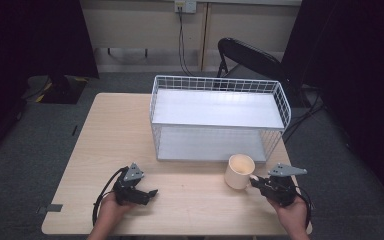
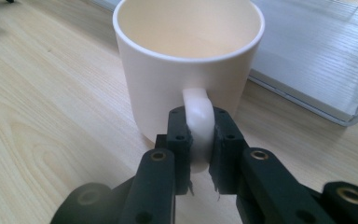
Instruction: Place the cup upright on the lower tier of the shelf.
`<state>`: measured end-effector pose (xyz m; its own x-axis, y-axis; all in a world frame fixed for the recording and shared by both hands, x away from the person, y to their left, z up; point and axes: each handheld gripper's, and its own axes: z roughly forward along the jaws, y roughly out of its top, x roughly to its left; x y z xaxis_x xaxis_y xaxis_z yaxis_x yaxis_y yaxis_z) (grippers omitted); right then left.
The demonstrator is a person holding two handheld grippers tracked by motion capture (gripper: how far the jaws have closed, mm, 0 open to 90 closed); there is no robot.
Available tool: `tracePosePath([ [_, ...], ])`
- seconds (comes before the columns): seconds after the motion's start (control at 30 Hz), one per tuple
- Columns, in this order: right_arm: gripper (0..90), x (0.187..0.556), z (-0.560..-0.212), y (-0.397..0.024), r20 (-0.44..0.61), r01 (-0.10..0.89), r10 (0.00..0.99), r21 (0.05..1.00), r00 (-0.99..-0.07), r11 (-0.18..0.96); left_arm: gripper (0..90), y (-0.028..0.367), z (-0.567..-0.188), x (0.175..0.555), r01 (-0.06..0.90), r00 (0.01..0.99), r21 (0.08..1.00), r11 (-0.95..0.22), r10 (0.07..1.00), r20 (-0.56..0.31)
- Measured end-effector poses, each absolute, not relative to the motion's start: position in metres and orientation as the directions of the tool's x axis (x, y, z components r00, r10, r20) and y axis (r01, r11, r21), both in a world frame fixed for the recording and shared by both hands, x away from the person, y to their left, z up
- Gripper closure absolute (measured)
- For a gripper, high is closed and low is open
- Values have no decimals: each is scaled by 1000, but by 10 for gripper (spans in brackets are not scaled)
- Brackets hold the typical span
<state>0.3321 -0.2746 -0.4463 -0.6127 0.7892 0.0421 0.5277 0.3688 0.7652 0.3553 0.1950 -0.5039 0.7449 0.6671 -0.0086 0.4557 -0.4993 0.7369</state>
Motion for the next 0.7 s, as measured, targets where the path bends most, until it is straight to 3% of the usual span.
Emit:
tracePosePath([
  [0.7,804,334,-436,-278,36,501,810,802,-586,326,116,195,-504,355,456,745,737,-500,667,-9],
])
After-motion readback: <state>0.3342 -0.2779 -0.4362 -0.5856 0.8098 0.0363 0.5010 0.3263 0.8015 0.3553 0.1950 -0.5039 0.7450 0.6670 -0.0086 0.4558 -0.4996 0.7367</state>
